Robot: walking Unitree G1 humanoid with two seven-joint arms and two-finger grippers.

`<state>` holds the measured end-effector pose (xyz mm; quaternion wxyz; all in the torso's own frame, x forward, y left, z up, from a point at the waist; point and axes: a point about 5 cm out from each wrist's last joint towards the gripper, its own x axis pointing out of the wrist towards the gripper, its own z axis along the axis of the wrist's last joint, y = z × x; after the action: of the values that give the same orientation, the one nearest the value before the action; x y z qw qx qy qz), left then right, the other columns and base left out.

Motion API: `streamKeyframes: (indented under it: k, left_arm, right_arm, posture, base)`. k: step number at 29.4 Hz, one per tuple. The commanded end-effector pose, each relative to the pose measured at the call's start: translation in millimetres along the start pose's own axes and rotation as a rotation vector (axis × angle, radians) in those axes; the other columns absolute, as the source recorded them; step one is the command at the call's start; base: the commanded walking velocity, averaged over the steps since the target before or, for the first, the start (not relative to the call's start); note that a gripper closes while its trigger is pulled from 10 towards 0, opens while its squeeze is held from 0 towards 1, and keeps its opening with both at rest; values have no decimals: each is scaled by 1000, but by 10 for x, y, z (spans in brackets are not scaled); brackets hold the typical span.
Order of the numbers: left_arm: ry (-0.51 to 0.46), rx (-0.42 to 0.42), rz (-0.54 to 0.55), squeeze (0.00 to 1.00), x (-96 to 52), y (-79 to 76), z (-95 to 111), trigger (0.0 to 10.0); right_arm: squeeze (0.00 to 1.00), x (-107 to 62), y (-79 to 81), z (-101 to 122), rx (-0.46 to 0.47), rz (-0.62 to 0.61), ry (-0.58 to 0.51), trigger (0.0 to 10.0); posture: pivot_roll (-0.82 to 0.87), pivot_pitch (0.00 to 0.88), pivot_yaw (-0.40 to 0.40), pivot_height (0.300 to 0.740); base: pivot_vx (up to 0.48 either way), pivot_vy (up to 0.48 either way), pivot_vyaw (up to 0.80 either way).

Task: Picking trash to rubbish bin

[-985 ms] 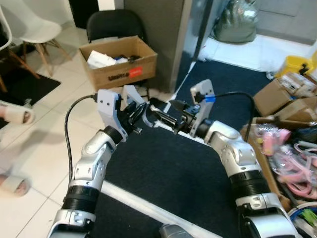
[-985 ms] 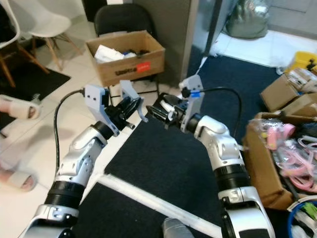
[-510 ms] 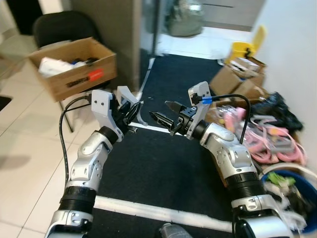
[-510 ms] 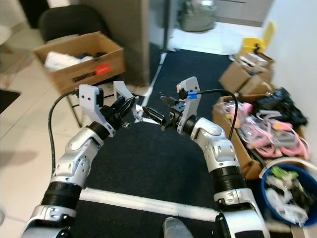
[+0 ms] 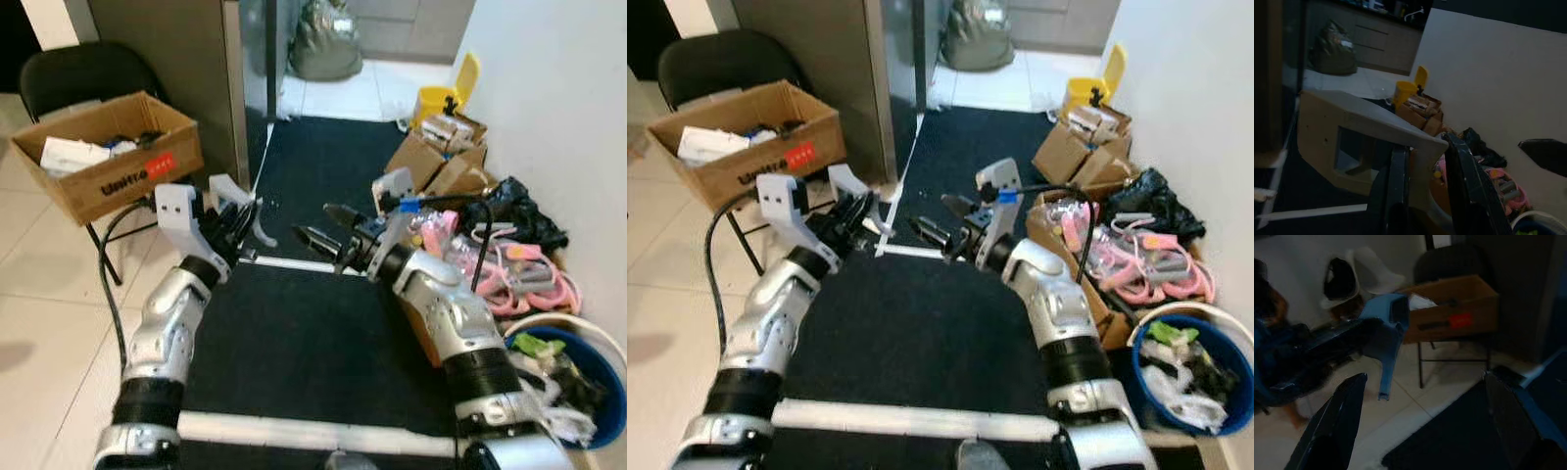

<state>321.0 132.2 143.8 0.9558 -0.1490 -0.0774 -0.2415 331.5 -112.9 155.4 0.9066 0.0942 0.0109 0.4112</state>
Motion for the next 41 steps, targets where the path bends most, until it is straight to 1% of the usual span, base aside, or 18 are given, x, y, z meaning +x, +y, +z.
streamKeyframes:
  k: [1,14,23,29,33,39,41]
  left_arm:
    - [8,-4,4,0,-24,16,-17,10000]
    - [12,-2,-10,0,-15,6,-17,10000]
    - [11,4,-15,0,-13,1,-14,10000]
    - [10,7,-15,0,-14,1,-12,10000]
    - [5,17,-9,0,-19,6,-2,10000]
    - [-2,45,24,0,-56,64,25,10000]
    - [-11,54,69,0,-110,166,65,10000]
  right_arm:
    - [0,29,19,60,-7,11,-30,10000]
    - [0,28,21,66,-11,11,-35,10000]
    - [0,27,35,68,-34,24,-31,10000]
    - [0,28,38,65,-38,25,-31,10000]
    - [0,25,21,64,-23,8,-34,10000]
    - [0,17,19,67,-27,7,-35,10000]
    - [0,11,10,65,-33,-2,-31,10000]
  posture:
    - [-60,0,-9,740]
    - [-60,0,-9,740]
    - [-60,0,-9,740]
    - [-60,0,-9,740]
    - [-58,0,-7,740]
    - [-56,0,-10,740]
    - [-51,0,-16,740]
  base:
    - [480,0,0]
    - [480,0,0]
    - [480,0,0]
    - [480,0,735]
    - [480,0,0]
    - [480,0,0]
    - [480,0,0]
